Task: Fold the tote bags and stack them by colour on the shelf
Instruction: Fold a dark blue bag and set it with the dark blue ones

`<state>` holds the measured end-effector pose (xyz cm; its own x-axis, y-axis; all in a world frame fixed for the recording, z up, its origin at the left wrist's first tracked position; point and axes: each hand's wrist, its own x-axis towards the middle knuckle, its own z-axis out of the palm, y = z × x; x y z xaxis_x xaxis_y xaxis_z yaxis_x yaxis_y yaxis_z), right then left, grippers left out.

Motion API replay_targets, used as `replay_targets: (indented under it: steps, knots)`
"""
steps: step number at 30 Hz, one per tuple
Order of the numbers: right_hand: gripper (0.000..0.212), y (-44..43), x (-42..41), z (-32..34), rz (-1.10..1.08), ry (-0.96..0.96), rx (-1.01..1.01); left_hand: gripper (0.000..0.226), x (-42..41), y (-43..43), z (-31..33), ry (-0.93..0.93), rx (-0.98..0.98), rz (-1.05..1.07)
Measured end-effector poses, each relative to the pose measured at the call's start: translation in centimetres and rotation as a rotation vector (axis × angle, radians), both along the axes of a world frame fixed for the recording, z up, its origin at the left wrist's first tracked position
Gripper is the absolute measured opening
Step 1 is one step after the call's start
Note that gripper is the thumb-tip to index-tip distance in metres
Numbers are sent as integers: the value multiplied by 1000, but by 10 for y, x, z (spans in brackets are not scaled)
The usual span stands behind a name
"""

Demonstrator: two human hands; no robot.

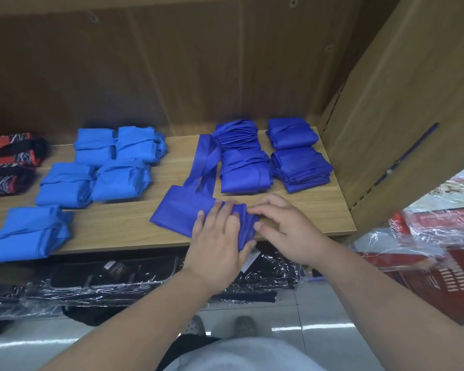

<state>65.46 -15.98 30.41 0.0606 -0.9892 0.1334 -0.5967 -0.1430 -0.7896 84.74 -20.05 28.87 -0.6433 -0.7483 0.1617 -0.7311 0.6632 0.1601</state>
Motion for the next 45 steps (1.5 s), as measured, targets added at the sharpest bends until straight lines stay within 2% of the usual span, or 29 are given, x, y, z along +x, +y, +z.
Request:
replay_targets:
  steps: [6, 9, 13, 17, 20, 23, 25, 28, 31, 34, 39, 45]
  knots:
    - [44, 2, -3, 3, 23, -33, 23, 87, 17, -7, -10, 148, 38, -115]
    - [43, 1, -3, 1, 42, 23, -2, 77, 30, -13, -17, 256, -3, -141]
    - [45, 4, -2, -1, 31, -11, 43, 66, 35, -11, -23, 275, -65, -142]
    - [54, 3, 1, -4, 31, -137, 71, 63, 37, -7, -23, 284, -15, -159]
    - [70, 3, 2, -3, 44, -149, 94, 60, 36, -7, -24, 268, -22, -178]
    - [87, 6, 2, -4, 91, -77, 87, 51, 37, -6, -24, 332, 12, -183]
    - [85, 7, 5, -7, 97, -19, 61, 44, 39, -7, -21, 386, 70, -180]
    - [67, 7, 8, -11, 74, 46, -32, 40, 45, -8, -12, 444, 219, -158]
    - [46, 4, 11, -6, 71, 178, -178, 40, 52, -3, 5, 529, 470, -74]
    - [36, 1, 18, 11, 126, 290, -256, 26, 57, 2, 17, 607, 598, 15]
    - [42, -6, 27, 28, 219, 481, -249, 28, 64, 8, 23, 800, 665, 61]
    - [49, -29, 42, 38, 318, 602, -222, 31, 73, -2, 30, 874, 758, 86]
